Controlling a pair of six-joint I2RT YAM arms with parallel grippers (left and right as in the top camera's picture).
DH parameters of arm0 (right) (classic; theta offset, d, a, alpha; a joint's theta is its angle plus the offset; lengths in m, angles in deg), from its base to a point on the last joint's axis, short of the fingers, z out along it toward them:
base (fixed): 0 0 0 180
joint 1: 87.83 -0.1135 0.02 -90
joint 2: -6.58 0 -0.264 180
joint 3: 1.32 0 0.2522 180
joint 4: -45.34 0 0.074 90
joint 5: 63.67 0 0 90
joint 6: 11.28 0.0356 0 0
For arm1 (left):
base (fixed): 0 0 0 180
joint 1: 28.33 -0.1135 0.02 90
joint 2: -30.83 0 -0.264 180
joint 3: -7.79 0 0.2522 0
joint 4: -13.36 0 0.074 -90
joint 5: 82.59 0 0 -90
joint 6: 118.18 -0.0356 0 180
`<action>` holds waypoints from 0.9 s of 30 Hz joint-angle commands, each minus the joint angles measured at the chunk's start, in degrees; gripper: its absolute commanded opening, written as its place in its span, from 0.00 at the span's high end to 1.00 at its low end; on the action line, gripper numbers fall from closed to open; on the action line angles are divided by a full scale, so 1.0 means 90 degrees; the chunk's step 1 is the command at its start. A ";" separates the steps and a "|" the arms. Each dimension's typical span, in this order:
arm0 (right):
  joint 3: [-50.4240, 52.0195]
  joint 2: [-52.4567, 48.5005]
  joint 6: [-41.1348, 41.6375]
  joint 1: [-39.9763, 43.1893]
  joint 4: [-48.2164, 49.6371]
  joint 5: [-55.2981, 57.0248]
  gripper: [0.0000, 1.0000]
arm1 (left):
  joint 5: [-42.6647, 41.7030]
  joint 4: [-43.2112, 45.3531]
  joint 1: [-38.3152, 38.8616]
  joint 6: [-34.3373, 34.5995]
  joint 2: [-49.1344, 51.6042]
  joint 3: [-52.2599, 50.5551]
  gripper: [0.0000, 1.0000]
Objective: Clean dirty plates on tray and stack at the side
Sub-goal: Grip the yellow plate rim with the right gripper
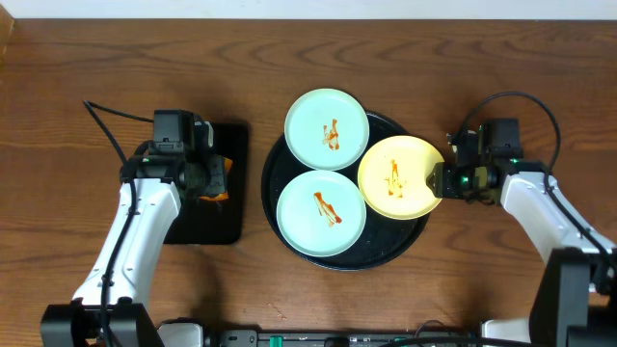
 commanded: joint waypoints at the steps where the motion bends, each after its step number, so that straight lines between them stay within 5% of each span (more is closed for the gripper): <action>1: -0.0112 -0.0221 0.0036 -0.0061 0.0087 0.0032 0.65 | 0.0000 -0.0024 0.0002 0.0036 0.0015 0.0032 0.91; 4: -0.0112 -0.0265 0.0053 -0.0061 0.0080 0.0032 0.76 | 0.0000 -0.0024 0.0002 0.0036 0.0015 0.0032 0.91; 27: -0.0114 -0.0257 0.0053 -0.0061 -0.0204 0.0034 0.99 | -0.0117 -0.0017 0.0002 0.0202 0.0015 0.0032 0.90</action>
